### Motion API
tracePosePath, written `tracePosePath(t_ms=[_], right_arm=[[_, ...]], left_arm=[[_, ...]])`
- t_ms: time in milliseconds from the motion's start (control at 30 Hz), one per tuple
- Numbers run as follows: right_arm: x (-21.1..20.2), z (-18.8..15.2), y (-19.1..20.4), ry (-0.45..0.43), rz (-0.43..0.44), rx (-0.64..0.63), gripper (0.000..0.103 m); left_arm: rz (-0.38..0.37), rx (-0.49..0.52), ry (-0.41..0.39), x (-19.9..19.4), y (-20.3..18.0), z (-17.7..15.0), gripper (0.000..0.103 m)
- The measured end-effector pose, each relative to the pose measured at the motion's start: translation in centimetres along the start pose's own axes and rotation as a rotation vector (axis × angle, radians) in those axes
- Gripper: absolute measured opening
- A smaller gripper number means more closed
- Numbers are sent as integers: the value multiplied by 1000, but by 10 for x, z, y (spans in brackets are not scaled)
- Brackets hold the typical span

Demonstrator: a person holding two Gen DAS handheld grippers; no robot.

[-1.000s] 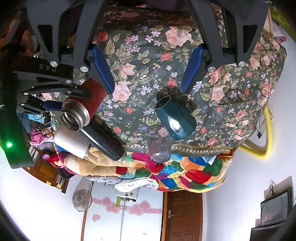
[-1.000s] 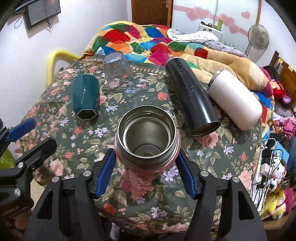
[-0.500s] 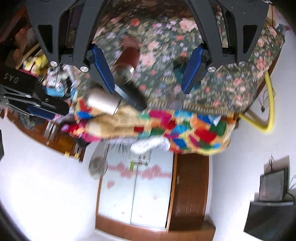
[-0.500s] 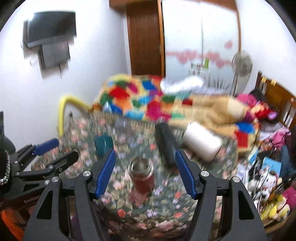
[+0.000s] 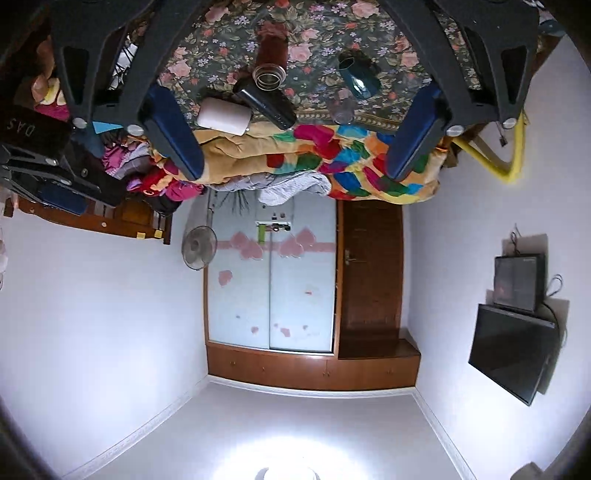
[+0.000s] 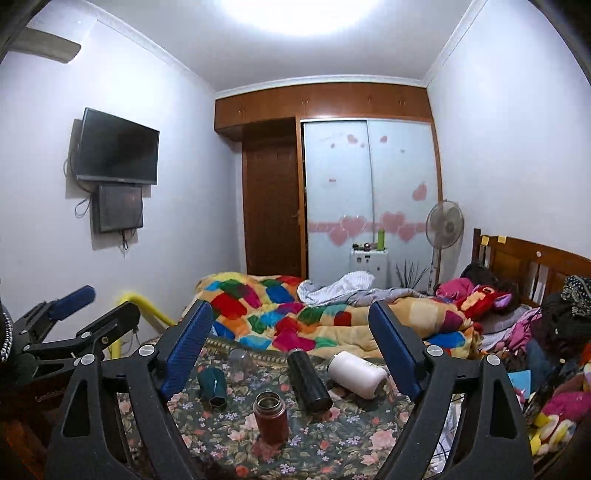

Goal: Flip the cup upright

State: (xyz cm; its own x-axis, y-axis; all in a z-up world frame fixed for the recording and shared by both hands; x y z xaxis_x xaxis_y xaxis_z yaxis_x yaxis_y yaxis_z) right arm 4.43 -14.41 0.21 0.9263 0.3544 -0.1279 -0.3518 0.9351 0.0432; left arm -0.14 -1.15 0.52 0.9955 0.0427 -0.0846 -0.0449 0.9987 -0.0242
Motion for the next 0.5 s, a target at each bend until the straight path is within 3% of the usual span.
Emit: tracePosePath(t_ms=[100, 500], right_arm=[[-3, -3, -3, -4, -15, 13, 103], [-15, -14, -13, 30, -28, 31, 103]], left_arm=[[-2, -15, 11, -5, 0, -1, 103], [12, -22, 54, -4, 1, -12, 103]])
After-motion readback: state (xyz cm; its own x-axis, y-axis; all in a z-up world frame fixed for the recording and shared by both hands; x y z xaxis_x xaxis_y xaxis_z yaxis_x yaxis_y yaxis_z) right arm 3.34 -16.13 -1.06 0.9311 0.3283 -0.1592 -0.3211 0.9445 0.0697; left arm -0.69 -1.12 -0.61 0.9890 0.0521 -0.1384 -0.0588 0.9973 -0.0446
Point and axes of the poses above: each gripper's, at about its wrist camera, not at the fingertips, and x roughly the way its jaws point, y to its left, z to its top, the point moved 3 cm from there along x, roughly the way its jaws point, and after that the axes turned 2 degrees about z, right-handed, at the moved point
